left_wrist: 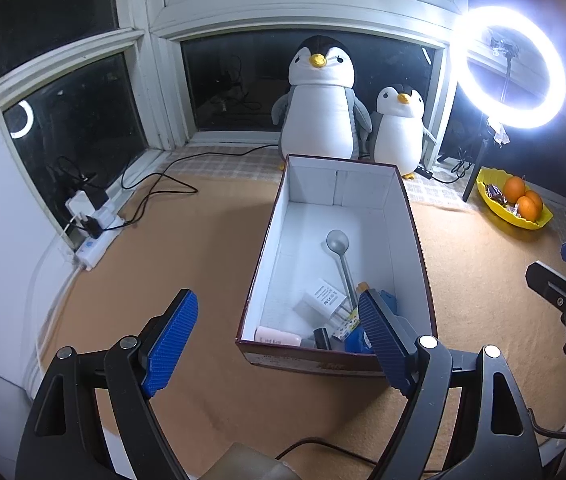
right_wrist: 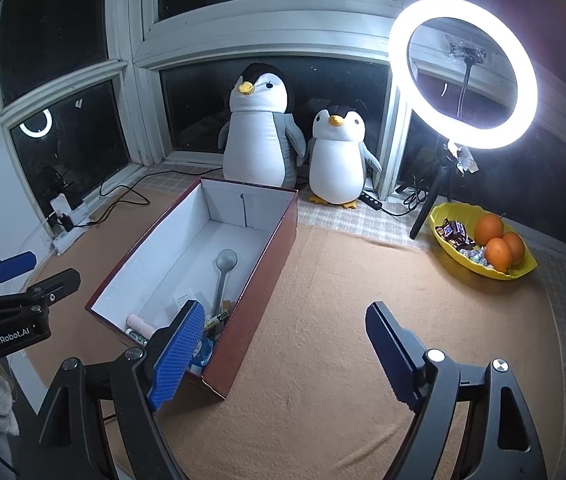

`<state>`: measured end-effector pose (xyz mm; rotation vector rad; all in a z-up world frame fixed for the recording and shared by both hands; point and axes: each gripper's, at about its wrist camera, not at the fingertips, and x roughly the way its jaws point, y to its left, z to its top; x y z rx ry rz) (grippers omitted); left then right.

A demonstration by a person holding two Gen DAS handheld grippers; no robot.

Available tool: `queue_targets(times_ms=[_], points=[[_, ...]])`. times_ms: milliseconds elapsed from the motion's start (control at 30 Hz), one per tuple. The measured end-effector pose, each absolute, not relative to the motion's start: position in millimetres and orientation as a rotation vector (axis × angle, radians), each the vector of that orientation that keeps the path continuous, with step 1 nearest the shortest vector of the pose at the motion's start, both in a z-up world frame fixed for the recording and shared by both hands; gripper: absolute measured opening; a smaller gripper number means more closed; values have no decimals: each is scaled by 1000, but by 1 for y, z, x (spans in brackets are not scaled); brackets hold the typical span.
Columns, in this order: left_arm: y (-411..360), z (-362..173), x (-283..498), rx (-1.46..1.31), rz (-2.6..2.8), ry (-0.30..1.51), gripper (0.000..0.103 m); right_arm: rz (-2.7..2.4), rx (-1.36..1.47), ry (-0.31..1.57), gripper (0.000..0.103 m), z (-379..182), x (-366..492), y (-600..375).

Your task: Organize rigid objects

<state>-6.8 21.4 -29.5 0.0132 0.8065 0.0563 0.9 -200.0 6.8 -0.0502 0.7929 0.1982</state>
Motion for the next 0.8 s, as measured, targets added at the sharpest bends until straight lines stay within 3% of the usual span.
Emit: queue_targets(times_ms=[800], points=[[20,-30,-4,13,47,806,83,194,-52,802,80,2,2,-203]])
